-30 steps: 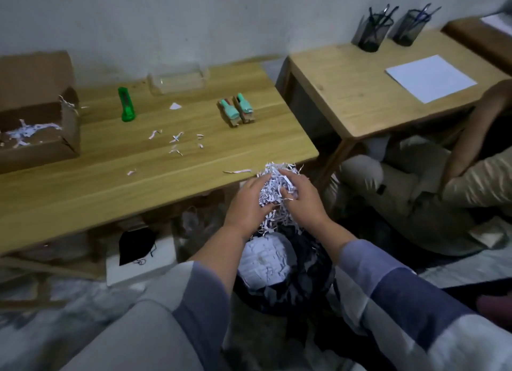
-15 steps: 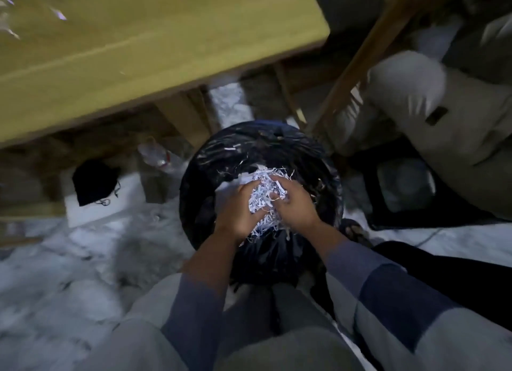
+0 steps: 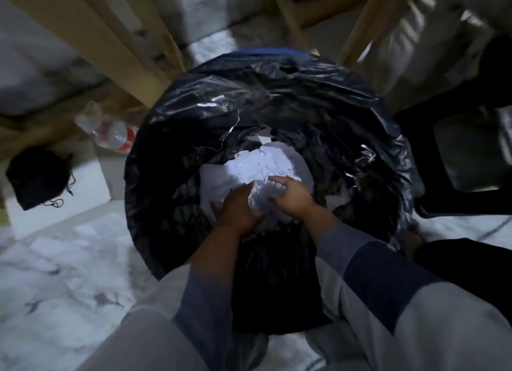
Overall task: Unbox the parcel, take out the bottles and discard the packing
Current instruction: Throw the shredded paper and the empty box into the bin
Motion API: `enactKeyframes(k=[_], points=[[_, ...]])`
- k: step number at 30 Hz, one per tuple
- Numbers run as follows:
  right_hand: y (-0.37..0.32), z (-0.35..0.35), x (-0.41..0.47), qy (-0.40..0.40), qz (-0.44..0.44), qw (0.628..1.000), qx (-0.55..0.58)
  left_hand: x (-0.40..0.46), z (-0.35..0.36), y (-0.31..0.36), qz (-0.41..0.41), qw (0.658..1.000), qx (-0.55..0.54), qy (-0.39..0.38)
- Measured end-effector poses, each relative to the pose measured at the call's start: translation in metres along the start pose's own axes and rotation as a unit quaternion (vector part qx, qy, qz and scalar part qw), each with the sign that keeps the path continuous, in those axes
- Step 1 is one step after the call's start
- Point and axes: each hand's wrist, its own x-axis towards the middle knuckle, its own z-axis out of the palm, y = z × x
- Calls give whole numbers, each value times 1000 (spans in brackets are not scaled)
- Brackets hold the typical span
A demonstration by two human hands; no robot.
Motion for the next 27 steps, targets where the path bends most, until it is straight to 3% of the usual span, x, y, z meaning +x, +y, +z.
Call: enactKeyframes(k=[11,20,27], points=[[-105,-91,-142,-22,-9,997,-67,-129,-110,73,95,990,-96,51],[-258,-190,-305,10,-163,969,-186,-284,-273,138,150,972,-101,149],[-361,-204,-346,28,-254,946,-200,-343,-363,126,126,941,-133,285]])
